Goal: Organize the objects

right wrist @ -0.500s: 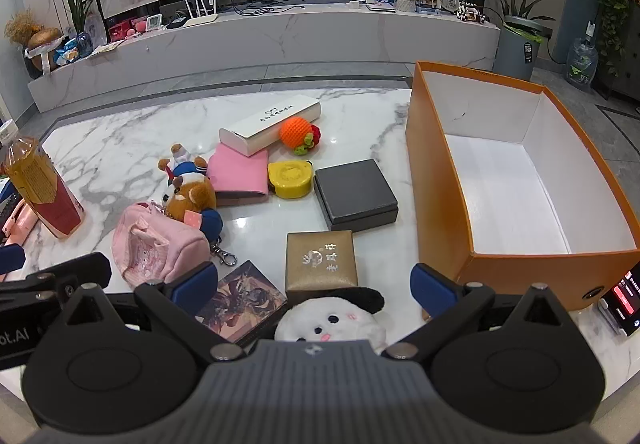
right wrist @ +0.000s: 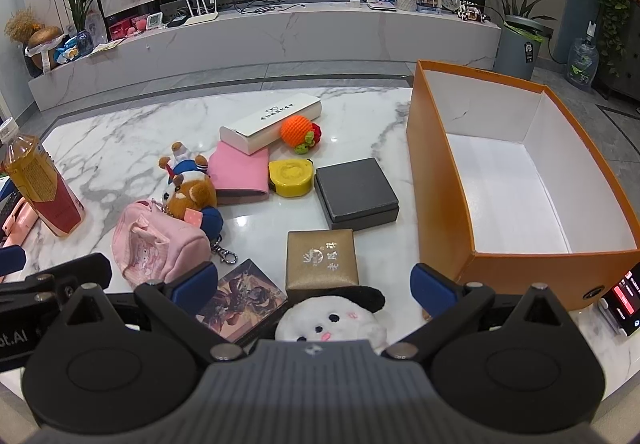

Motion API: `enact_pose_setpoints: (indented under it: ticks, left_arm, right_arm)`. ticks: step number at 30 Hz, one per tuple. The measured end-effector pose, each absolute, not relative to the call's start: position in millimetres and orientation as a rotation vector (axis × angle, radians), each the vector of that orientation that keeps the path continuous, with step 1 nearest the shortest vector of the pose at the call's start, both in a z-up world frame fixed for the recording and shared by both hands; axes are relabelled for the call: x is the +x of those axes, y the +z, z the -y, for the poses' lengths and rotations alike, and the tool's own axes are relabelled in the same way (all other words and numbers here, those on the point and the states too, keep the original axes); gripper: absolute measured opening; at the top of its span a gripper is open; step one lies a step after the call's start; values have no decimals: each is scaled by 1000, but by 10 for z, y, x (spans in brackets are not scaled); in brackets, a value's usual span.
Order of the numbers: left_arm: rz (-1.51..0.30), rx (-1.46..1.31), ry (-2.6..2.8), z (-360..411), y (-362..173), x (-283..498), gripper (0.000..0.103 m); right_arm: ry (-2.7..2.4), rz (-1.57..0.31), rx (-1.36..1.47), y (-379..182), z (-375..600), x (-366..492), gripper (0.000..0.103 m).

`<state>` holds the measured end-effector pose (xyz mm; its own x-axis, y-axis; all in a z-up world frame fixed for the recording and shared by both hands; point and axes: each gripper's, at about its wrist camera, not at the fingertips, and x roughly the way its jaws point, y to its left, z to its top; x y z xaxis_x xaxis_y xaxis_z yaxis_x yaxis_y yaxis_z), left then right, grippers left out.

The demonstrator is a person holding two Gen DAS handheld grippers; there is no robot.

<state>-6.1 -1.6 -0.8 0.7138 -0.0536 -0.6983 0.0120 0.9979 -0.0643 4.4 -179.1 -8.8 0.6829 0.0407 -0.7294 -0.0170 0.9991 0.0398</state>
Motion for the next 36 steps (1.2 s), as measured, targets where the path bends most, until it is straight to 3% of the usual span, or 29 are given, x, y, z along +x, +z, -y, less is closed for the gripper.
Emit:
enact_pose_setpoints:
  ticks: [30, 36]
  left_arm:
    - [-778, -58, -48, 45, 9, -21, 103]
    - [-805, -74, -54, -17, -120, 87, 103]
  right_arm:
    - [13, -839, 45, -126, 1822, 68, 102]
    - [6, -928, 121, -222, 1885, 106, 102]
